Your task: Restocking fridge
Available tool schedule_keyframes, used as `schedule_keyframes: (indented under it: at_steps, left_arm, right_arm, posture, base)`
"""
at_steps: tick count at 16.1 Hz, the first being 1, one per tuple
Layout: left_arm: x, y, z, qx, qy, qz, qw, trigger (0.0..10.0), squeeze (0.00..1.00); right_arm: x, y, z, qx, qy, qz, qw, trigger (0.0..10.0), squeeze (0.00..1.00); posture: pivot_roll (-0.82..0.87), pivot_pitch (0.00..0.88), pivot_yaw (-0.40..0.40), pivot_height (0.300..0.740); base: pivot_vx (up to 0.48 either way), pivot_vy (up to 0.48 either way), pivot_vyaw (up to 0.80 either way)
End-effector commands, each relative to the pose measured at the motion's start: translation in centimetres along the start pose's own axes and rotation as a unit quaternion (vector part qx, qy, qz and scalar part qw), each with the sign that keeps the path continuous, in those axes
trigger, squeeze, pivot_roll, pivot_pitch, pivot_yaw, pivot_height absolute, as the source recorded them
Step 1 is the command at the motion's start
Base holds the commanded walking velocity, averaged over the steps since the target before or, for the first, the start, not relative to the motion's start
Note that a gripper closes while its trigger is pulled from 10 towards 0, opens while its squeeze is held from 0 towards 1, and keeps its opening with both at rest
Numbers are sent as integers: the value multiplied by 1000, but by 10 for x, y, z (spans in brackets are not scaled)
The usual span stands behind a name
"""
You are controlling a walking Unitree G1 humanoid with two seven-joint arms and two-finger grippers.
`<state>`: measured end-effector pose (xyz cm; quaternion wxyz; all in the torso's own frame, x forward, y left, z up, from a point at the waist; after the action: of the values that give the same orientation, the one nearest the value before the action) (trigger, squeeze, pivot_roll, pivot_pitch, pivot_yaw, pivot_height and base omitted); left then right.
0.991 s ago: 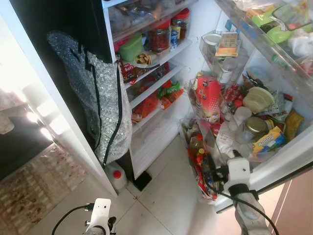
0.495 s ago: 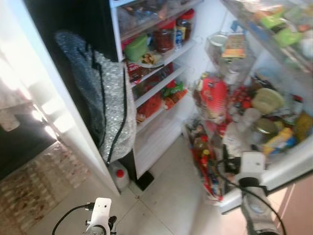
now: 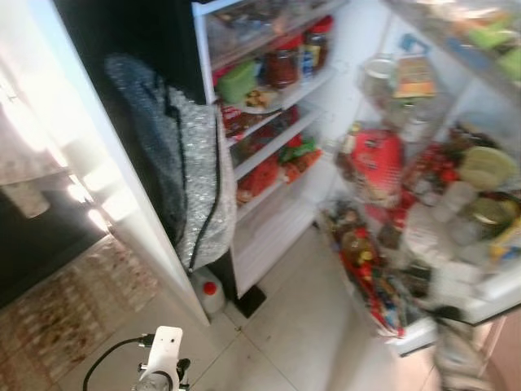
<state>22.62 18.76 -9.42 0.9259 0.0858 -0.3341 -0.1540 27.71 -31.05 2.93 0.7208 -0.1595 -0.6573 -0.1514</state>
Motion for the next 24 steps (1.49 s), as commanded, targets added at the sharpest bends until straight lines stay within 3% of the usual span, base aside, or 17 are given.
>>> schedule_keyframes:
  at_steps: [1, 3, 6, 9, 11, 14, 15, 16, 17, 18, 19, 21, 24]
  left_arm:
    - [-9, -3, 1, -8, 16, -10, 1000, 10000, 0]
    - [-8, -5, 1, -9, 16, -5, 1000, 10000, 0]
    - [-4, -9, 0, -11, 12, 4, 1000, 10000, 0]
    - [3, -11, -1, -11, 6, 7, 1000, 10000, 0]
    - [8, -13, -2, -12, 2, 5, 1000, 10000, 0]
    - [12, -13, -3, -13, -2, 4, 1000, 10000, 0]
    - [14, -15, -3, -15, -2, 3, 1000, 10000, 0]
    - [14, -16, -3, -16, -2, 4, 1000, 10000, 0]
    - [14, -16, -3, -16, -2, 4, 1000, 10000, 0]
    - [12, -18, -3, -24, 1, -6, 1000, 10000, 0]
    - [12, -18, -3, -26, 2, -10, 1000, 10000, 0]
    - [15, -15, -3, -23, -1, -8, 1000, 10000, 0]
    - [20, -10, -4, -20, -5, -10, 1000, 10000, 0]
  right_arm:
    - [-8, -15, 4, -28, 21, -1, 999, 10000, 0]
    - [-8, -53, 3, -65, 47, 42, 996, 10000, 0]
    - [6, -96, -1, -125, 59, 64, 988, 10000, 0]
    - [7, -106, -3, -140, 77, 77, 984, 10000, 0]
    - [-9, -112, 6, -166, 117, 75, 976, 10000, 0]
    - [-38, -93, 16, -148, 180, 36, 972, 10000, 0]
    - [-57, -52, 19, -67, 211, 22, 975, 10000, 0]
    - [-58, -36, 18, -39, 206, 7, 978, 10000, 0]
    - [-58, -31, 17, -33, 203, -2, 979, 10000, 0]
    - [-52, 1, 11, 18, 178, -33, 983, 10000, 0]
    - [-49, 13, 10, 39, 169, -37, 984, 10000, 0]
    - [-46, 25, 7, 58, 162, -36, 984, 10000, 0]
    - [-39, 30, 1, 63, 153, -43, 985, 10000, 0]
  posture:
    - [-147, 112, 23, 740]
    - [-143, 111, 0, 740]
    - [-146, 107, -14, 740]
    - [-166, 93, -22, 740]
    - [-167, 83, -18, 740]
    - [-180, 61, -8, 740]
    - [-179, 48, -3, 740]
    - [-183, 41, 2, 740]
    - [-186, 41, 3, 740]
    - [-196, 35, 8, 740]
    - [-191, 34, 7, 740]
    - [-183, 25, 1, 740]
    - [-188, 0, 5, 740]
  base:
    - [0, 0, 0]
    - [0, 0, 0]
    - [0, 0, 0]
    - [0, 0, 0]
    - [0, 0, 0]
    - [0, 0, 0]
    - [0, 0, 0]
    - [0, 0, 0]
    - [0, 0, 0]
    - [0, 0, 0]
    - [0, 0, 0]
    - [0, 0, 0]
    - [0, 0, 0]
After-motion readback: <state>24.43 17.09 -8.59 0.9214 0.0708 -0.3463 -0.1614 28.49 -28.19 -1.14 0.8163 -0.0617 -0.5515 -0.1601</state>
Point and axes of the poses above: a point about 5 cm out from each wrist's last joint towards the gripper, its own z axis pointing back from the gripper into the wrist, its own x axis along the axis of the wrist's last joint, y = z × x, the point moved 3 cm from there along -z, pointing out of the wrist towards the gripper, and after that the axes turned 14 degrees about -z, right-handed, at the moved point
